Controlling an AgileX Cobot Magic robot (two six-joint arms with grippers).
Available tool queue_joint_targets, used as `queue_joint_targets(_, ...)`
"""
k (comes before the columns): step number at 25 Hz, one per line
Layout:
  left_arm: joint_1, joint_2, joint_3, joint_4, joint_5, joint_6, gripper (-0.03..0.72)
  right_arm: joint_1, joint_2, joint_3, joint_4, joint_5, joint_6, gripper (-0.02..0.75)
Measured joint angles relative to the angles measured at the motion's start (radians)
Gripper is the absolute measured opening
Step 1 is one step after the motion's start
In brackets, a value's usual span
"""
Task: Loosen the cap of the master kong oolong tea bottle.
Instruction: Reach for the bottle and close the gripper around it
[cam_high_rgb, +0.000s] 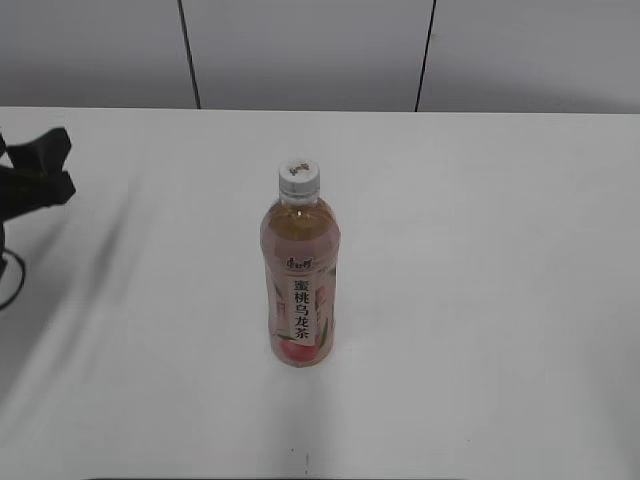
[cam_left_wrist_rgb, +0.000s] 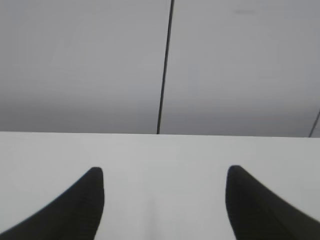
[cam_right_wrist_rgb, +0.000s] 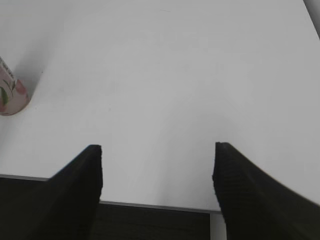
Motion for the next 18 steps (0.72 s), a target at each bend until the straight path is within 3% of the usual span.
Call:
queue_joint_targets(5, 0.0, 0.029, 0.124, 0.1, -0.066, -0.007, 0.47, 0.0, 0.0, 0.0, 0.0, 0.0, 0.0, 0.524)
queue_joint_targets(12, 0.0, 0.028, 0.145, 0.445, -0.078, -0.006, 0.476, 0.0, 0.0, 0.0, 0.0, 0.0, 0.0, 0.524)
queue_joint_targets(18, 0.0, 0.028, 0.143, 0.653, -0.079, -0.006, 0.604, 0.0, 0.0, 0.0, 0.0, 0.0, 0.0, 0.524)
